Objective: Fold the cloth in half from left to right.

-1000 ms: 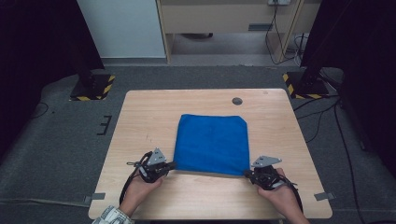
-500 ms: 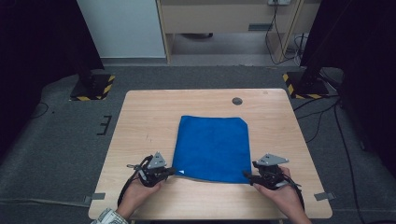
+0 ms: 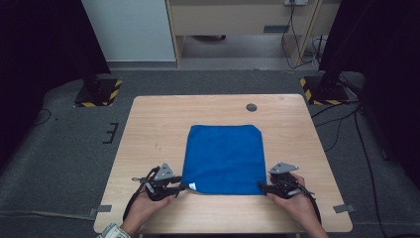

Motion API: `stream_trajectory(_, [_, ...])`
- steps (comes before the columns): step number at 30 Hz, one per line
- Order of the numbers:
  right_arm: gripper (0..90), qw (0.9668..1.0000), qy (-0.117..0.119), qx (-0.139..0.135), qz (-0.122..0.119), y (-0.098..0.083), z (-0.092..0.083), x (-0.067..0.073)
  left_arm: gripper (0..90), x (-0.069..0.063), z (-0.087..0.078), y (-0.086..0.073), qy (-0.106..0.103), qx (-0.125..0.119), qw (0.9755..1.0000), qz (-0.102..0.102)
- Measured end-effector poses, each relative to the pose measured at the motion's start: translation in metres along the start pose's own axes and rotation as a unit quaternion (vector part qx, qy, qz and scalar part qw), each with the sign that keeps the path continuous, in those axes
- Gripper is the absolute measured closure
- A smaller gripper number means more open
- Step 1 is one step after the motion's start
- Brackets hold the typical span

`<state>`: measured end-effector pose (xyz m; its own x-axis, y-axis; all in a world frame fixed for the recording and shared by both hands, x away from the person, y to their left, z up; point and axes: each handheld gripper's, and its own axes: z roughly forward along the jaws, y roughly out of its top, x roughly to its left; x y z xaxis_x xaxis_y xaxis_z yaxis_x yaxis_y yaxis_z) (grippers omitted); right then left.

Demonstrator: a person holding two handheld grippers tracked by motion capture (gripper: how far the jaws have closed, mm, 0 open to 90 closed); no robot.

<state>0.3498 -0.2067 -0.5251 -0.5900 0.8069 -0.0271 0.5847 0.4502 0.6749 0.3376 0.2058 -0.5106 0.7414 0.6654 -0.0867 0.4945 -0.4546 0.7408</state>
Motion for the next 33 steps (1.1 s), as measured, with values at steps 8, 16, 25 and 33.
stream_trajectory(8, [35.9,1.0000,-0.004,0.002,0.000,-0.002,-0.002,-0.004,20.6,0.013,-0.011,0.003,0.019,-0.061,0.9972,-0.040])
stream_trajectory(16, [17.3,0.9995,0.015,-0.028,-0.001,0.005,0.001,0.002,10.0,0.028,-0.007,0.002,0.050,-0.052,0.9960,-0.054])
stream_trajectory(25, [10.7,0.9981,0.034,-0.051,-0.008,0.020,0.010,0.013,8.2,0.040,-0.004,-0.001,0.072,-0.040,0.9949,-0.058])
stream_trajectory(33, [10.0,0.9956,0.069,-0.056,-0.032,0.033,0.012,0.033,8.2,0.043,-0.007,-0.003,0.078,-0.048,0.9942,-0.056])
